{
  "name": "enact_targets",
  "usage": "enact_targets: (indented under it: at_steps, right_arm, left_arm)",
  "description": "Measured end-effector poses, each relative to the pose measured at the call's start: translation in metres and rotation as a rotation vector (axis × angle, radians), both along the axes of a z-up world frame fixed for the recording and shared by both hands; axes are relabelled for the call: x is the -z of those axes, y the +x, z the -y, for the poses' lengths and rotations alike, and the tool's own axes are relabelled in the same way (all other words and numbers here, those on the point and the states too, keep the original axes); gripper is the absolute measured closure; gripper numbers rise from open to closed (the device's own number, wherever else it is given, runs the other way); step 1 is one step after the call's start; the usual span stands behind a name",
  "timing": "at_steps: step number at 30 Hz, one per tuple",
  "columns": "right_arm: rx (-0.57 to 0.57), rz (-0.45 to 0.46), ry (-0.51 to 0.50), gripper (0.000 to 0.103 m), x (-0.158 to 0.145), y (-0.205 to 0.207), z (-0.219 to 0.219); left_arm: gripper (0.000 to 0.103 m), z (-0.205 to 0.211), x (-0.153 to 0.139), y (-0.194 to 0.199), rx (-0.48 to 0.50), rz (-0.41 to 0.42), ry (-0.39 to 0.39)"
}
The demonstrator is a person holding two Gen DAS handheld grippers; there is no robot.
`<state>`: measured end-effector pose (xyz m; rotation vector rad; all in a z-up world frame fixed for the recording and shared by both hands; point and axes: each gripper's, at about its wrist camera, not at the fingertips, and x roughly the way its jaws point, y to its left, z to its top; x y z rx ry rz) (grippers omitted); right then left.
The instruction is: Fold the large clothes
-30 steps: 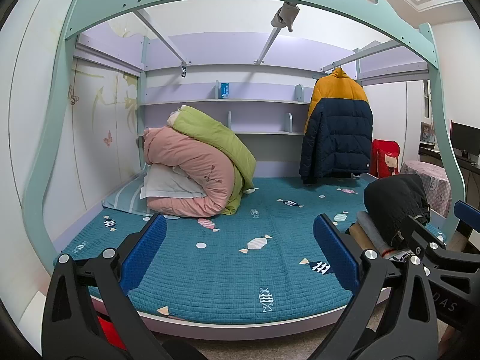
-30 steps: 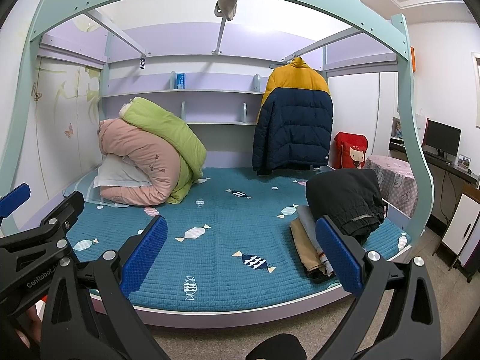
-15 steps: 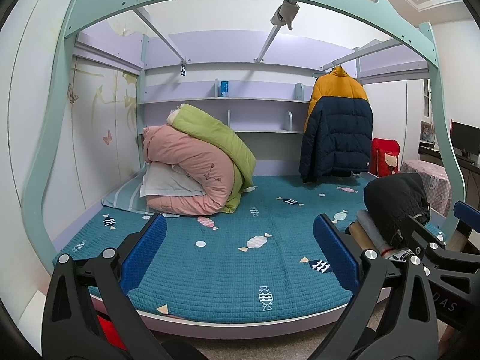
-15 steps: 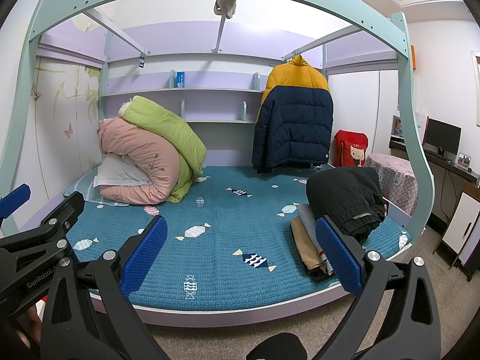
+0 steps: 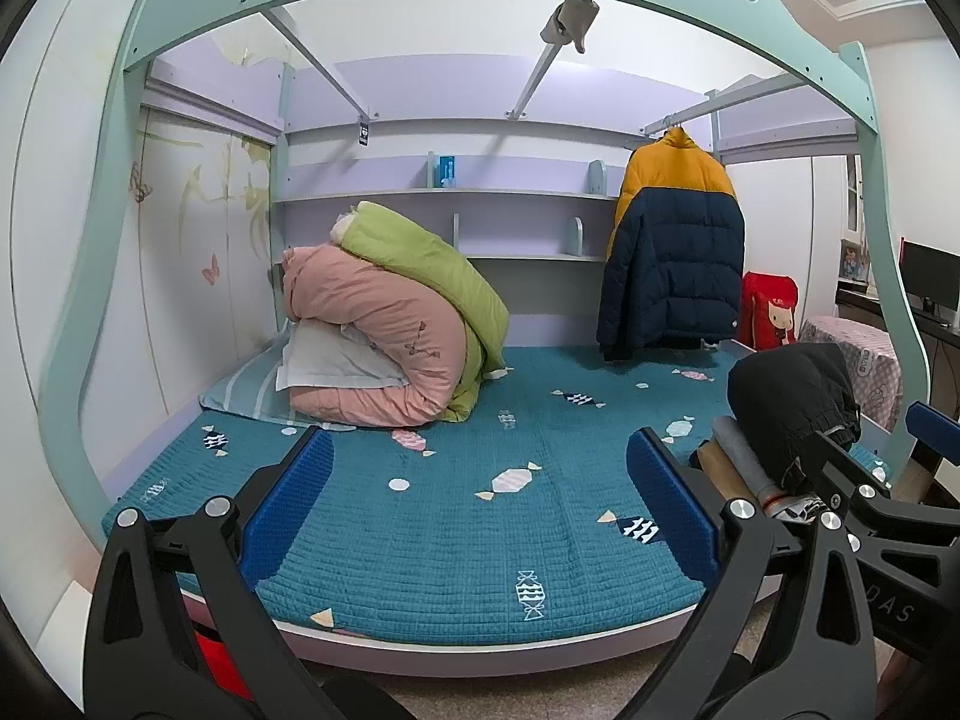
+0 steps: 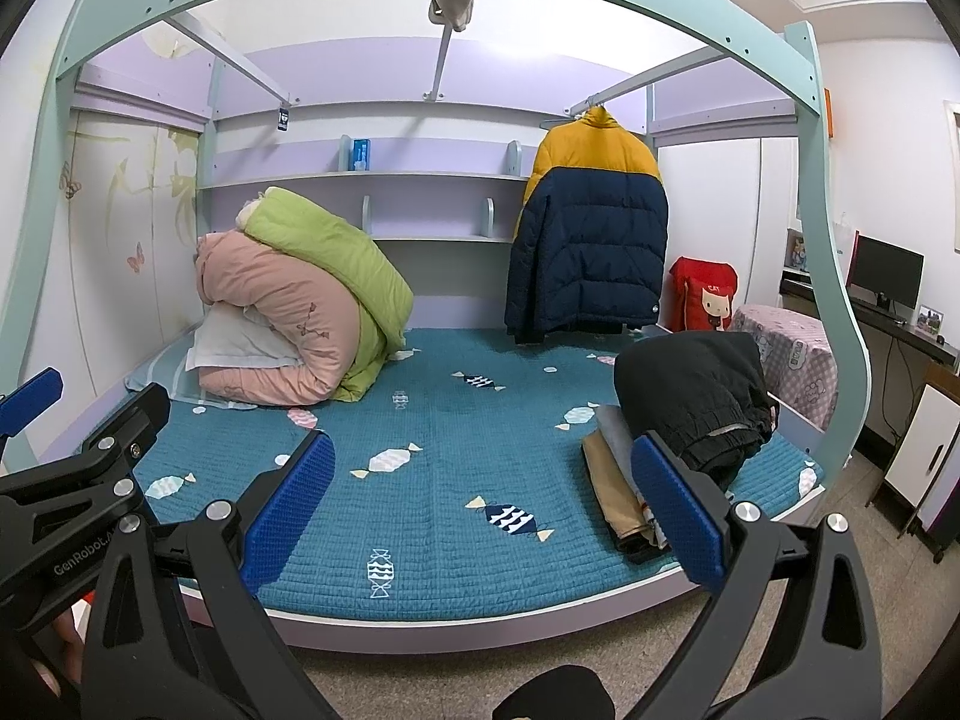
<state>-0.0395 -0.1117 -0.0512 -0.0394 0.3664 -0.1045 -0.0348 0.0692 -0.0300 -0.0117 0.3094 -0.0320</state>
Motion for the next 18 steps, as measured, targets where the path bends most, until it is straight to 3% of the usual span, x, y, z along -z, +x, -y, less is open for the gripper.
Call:
enact_targets:
  at_steps: [18]
  right_arm:
    - [-0.014, -0.068, 0.002, 0.007, 0.019, 0.036, 0.002]
  left_arm:
    - [0.005, -0.009, 0.024, 0.036, 0.002, -0.061, -0.011]
